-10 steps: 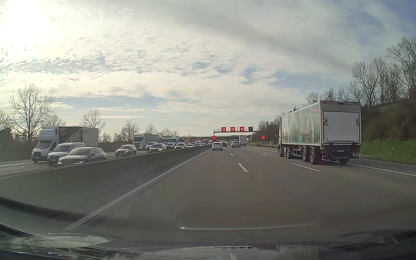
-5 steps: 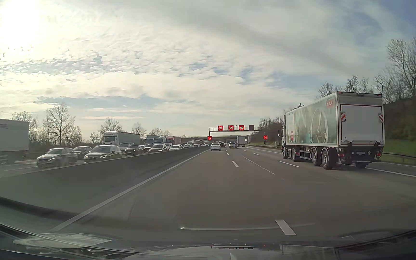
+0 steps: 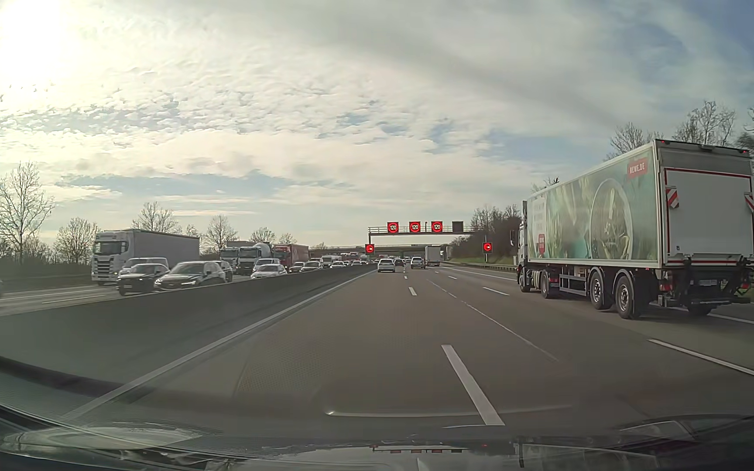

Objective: Follow the waypoints while adhering to traffic rules and regulations

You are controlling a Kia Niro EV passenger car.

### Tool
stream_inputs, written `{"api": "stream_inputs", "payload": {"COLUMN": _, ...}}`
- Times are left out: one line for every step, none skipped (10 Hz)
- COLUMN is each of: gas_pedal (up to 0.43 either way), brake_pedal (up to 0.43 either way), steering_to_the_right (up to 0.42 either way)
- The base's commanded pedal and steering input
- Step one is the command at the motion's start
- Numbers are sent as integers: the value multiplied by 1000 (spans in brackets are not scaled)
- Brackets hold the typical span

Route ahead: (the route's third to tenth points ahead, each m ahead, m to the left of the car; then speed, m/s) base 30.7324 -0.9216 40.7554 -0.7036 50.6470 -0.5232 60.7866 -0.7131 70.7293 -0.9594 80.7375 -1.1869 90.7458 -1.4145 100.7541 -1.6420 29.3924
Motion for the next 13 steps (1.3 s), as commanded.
{"api": "stream_inputs", "payload": {"gas_pedal": 220, "brake_pedal": 0, "steering_to_the_right": 4}}
{"api": "stream_inputs", "payload": {"gas_pedal": 220, "brake_pedal": 0, "steering_to_the_right": 4}}
{"api": "stream_inputs", "payload": {"gas_pedal": 209, "brake_pedal": 0, "steering_to_the_right": 4}}
{"api": "stream_inputs", "payload": {"gas_pedal": 197, "brake_pedal": 0, "steering_to_the_right": 5}}
{"api": "stream_inputs", "payload": {"gas_pedal": 189, "brake_pedal": 0, "steering_to_the_right": 4}}
{"api": "stream_inputs", "payload": {"gas_pedal": 189, "brake_pedal": 0, "steering_to_the_right": 4}}
{"api": "stream_inputs", "payload": {"gas_pedal": 169, "brake_pedal": 0, "steering_to_the_right": 5}}
{"api": "stream_inputs", "payload": {"gas_pedal": 157, "brake_pedal": 0, "steering_to_the_right": 4}}
{"api": "stream_inputs", "payload": {"gas_pedal": 138, "brake_pedal": 0, "steering_to_the_right": 4}}
{"api": "stream_inputs", "payload": {"gas_pedal": 130, "brake_pedal": 0, "steering_to_the_right": 3}}
{"api": "stream_inputs", "payload": {"gas_pedal": 118, "brake_pedal": 0, "steering_to_the_right": 3}}
{"api": "stream_inputs", "payload": {"gas_pedal": 110, "brake_pedal": 0, "steering_to_the_right": 2}}
{"api": "stream_inputs", "payload": {"gas_pedal": 110, "brake_pedal": 0, "steering_to_the_right": 1}}
